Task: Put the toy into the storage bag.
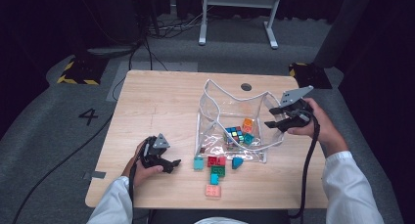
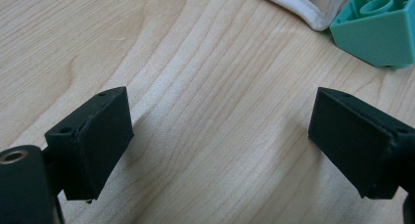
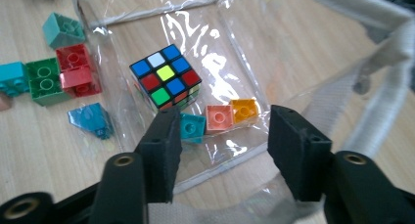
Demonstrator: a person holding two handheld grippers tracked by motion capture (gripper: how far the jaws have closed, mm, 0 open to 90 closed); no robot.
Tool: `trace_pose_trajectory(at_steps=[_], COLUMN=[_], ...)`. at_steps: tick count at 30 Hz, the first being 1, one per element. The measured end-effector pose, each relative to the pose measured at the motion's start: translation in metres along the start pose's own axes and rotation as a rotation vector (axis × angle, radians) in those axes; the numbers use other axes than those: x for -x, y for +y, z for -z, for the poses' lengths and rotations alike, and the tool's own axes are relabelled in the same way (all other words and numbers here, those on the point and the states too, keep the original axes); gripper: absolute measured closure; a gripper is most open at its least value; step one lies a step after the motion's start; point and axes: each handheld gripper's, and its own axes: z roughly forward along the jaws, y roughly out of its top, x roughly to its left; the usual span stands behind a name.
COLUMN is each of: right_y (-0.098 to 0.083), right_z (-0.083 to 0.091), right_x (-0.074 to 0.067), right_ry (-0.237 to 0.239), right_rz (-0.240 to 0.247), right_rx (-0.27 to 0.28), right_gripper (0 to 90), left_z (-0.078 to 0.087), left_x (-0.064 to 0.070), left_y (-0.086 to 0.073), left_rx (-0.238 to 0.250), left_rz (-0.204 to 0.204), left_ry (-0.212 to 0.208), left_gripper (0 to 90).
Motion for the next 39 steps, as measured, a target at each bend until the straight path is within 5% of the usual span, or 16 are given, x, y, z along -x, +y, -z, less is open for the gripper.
trace_pose_trajectory(at_steps=[9, 18, 28, 39], right_y=[-0.017, -0.037, -0.075, -0.11], right_z=[0.03, 0.052, 0.054, 0.023], right_x=[-0.008, -0.017, -0.024, -0.05], right_ry=[-0.071, -0.154, -0.193, -0.163], right_rz=[-0.049, -0.114, -0.148, -0.15], right_rx=[0.169, 0.249, 0.251, 0.238], right_gripper=[32.5, 27.5, 27.2, 28.0], left_z=[0.0, 0.0, 0.0, 0.0], left_x=[0.0, 0.0, 0.0, 0.0], left_y=[0.0, 0.0, 0.0, 0.0], left_rx=[-0.001, 0.0, -0.002, -0.002], left_rz=[0.0, -0.001, -0.001, -0.001], left_ry=[0.0, 0.0, 0.001, 0.0], left_gripper=[9.3, 9.3, 9.3, 9.3])
